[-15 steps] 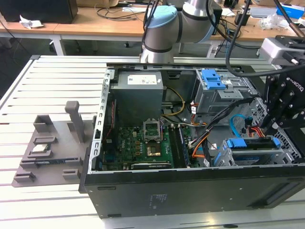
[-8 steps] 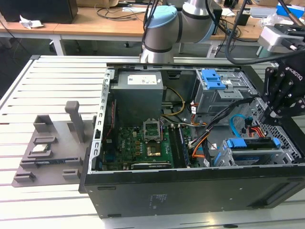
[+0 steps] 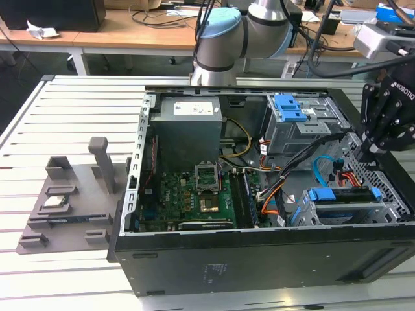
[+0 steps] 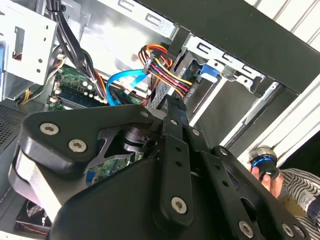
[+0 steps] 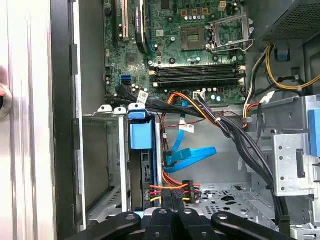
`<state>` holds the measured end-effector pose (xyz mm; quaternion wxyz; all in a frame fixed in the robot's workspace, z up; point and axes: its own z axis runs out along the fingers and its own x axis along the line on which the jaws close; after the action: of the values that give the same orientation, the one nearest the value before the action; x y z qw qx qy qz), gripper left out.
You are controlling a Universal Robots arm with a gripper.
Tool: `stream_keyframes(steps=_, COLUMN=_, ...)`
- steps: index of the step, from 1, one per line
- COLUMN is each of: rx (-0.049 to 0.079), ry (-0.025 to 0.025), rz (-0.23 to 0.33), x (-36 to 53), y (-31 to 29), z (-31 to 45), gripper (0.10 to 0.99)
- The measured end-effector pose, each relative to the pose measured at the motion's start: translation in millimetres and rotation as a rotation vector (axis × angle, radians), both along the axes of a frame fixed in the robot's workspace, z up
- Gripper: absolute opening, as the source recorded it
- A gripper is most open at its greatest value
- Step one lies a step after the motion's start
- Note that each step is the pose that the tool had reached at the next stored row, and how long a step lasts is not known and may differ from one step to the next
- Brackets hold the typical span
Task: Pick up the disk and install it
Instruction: 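Insert the first disk wire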
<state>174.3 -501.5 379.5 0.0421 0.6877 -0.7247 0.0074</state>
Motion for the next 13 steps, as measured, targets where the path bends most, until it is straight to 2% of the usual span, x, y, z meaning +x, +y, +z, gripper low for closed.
stream_keyframes(steps=13, rx=0.0, ry=0.0, rz=0.0, x=0.0, y=0.0, z=0.7, gripper=0.106)
